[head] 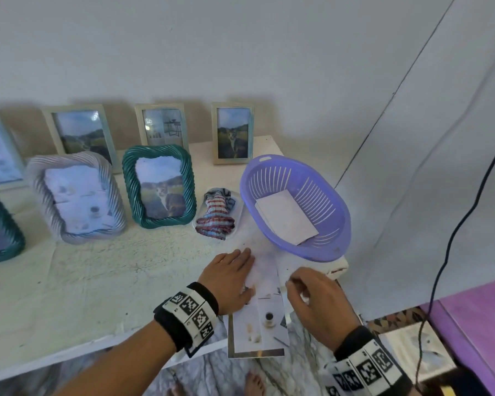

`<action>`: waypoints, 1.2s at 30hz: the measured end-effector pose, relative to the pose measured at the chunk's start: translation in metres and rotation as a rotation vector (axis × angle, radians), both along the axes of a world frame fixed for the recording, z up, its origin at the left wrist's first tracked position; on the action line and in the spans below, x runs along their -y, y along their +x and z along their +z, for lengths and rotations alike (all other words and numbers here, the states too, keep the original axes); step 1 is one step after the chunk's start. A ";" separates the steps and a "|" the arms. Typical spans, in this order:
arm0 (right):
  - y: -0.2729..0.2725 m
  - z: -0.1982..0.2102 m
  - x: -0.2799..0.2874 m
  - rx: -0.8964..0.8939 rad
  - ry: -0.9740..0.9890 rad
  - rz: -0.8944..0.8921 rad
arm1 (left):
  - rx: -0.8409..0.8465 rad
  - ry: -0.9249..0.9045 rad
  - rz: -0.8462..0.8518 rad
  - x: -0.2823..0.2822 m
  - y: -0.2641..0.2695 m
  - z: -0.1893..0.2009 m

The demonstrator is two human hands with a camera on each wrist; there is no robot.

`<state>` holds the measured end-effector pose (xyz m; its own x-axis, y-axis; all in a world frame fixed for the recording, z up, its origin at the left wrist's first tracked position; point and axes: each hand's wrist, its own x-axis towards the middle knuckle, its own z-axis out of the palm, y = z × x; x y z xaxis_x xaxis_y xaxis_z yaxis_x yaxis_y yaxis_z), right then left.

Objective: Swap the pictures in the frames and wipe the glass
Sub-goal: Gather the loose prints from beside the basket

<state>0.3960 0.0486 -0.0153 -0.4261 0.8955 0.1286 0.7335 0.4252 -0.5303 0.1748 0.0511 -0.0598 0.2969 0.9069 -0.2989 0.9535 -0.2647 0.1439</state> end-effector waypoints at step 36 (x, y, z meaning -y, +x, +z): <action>-0.118 -0.026 0.004 -0.545 -0.226 -0.079 | 1.319 0.420 0.625 0.053 -0.044 0.007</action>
